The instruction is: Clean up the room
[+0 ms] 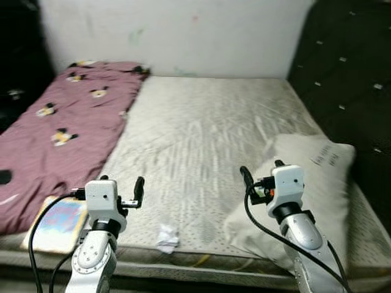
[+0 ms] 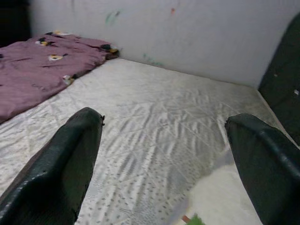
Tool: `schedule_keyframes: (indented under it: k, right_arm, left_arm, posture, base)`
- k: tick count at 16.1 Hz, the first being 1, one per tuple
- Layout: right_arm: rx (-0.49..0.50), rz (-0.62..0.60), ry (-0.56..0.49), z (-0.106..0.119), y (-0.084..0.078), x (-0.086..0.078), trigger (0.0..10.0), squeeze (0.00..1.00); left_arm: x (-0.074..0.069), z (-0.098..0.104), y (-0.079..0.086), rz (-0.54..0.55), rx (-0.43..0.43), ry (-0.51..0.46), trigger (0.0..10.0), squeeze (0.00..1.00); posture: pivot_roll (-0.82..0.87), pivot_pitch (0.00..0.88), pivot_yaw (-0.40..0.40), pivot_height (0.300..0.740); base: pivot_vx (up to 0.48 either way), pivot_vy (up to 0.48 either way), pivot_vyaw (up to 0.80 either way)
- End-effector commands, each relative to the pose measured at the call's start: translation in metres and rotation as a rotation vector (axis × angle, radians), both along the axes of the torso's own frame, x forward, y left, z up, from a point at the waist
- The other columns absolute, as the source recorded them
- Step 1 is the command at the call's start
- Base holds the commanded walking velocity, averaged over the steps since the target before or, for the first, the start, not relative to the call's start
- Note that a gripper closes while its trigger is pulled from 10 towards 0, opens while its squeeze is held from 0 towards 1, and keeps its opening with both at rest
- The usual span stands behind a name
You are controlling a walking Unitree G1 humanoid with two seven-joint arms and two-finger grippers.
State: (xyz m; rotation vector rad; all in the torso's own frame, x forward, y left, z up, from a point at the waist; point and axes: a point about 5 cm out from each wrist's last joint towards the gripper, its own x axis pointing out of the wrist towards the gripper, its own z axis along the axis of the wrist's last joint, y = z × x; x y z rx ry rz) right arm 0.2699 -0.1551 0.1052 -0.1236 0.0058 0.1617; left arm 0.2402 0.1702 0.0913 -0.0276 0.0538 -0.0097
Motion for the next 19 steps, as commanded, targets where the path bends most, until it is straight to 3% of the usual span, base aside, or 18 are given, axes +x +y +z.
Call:
schedule_keyframes:
  k: [1, 9, 19]
  right_arm:
    - [0.005, 0.009, -0.006, 0.0018, 0.0039, 0.0033, 10.0, 0.00]
    - [-0.004, 0.009, 0.002, 0.0001, 0.0023, 0.0031, 10.0, 0.00]
    - [0.015, 0.017, 0.014, -0.0016, 0.0069, 0.0018, 10.0, 0.00]
  left_arm:
    - [0.0007, -0.0005, 0.0051, 0.009, 0.008, 0.008, 10.0, 0.00]
    - [0.0009, -0.0001, 0.0029, 0.006, 0.005, 0.005, 10.0, 0.00]
    - [0.0006, 0.0000, 0.0035, 0.007, 0.000, 0.003, 10.0, 0.00]
  posture:
    - [0.06, 0.000, -0.002, 0.740]
    - [0.06, 0.000, -0.006, 0.740]
    - [0.06, 0.000, -0.003, 0.740]
  base:
    - [0.000, 0.480, 0.00]
    - [0.000, 0.474, 0.00]
    - [0.000, 0.000, 0.00]
